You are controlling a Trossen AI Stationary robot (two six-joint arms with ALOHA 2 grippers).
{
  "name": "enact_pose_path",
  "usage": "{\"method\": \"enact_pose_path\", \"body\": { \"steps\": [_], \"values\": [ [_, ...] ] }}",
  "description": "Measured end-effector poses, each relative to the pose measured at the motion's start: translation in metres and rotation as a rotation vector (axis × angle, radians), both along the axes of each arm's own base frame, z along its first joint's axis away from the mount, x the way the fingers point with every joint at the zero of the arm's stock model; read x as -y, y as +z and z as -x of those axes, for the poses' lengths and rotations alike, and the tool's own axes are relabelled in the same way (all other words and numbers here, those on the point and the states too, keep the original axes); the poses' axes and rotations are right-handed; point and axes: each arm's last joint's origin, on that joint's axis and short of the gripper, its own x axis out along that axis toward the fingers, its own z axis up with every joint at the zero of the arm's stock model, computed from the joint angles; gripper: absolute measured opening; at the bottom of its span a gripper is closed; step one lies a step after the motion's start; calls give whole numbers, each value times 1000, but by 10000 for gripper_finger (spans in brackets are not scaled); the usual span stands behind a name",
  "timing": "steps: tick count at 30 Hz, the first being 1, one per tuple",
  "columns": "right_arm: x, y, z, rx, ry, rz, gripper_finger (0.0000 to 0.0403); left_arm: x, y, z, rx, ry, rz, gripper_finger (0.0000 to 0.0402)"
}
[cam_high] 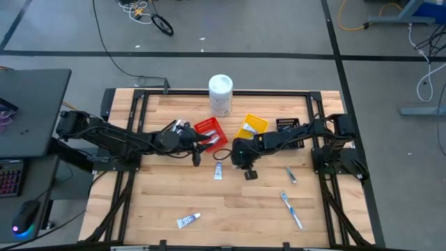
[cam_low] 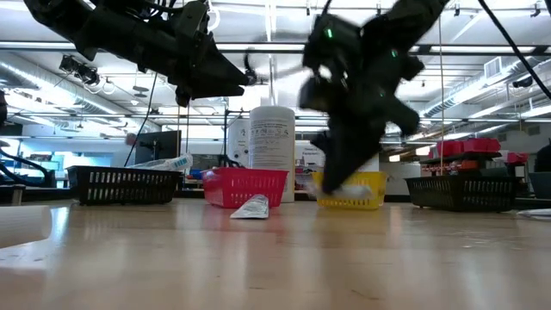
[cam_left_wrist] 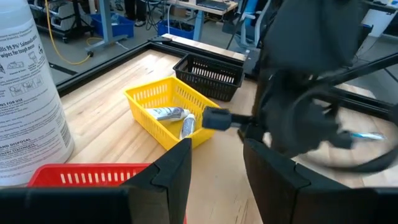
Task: Pick & Place Travel size toiletries
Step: Put the left silver nail clipper into the red basket
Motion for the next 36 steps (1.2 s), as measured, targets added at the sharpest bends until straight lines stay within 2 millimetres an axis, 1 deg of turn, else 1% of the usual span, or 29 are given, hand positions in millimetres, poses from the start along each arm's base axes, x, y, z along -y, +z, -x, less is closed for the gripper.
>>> {"method": "enact_pose_path", "body": {
  "steps": [4,5,8,11,13,15,16,18,20,21,23,25,27,30,36],
  "values": [
    [-7,36,-6,111,-10,44,49,0,0,0,-3,-4,-13,153],
    [-8,48,-7,151,-17,62,49,0,1,0,1,-4,-13,153],
    [-13,94,-2,302,-39,108,48,0,2,0,11,-8,-31,153],
    [-18,134,14,444,-55,127,48,1,5,-1,28,-43,-81,153],
    [-20,156,27,529,-69,121,48,2,8,-2,49,-90,-104,153],
    [-22,174,38,602,-97,83,48,4,12,-3,93,-154,-121,153],
    [-23,178,42,635,-113,57,48,5,15,-3,120,-187,-125,153],
    [-26,174,45,677,-133,16,47,7,20,-4,172,-248,-136,153],
    [-28,164,43,725,-140,-8,47,8,25,-5,236,-271,-142,153],
    [-30,158,42,755,-144,-24,47,8,25,-7,264,-276,-140,153],
    [-31,149,40,821,-156,-52,47,9,21,-10,265,-289,-138,153],
    [-30,137,42,847,-173,-76,47,10,16,-18,264,-303,-138,153],
    [-29,127,44,880,-197,-80,47,11,5,-25,225,-314,-133,153],
    [-28,113,49,921,-223,-80,50,12,-4,-42,194,-319,-153,153],
    [-26,89,60,934,-238,-106,52,15,1,-72,226,-337,-133,153]
  ]
}}
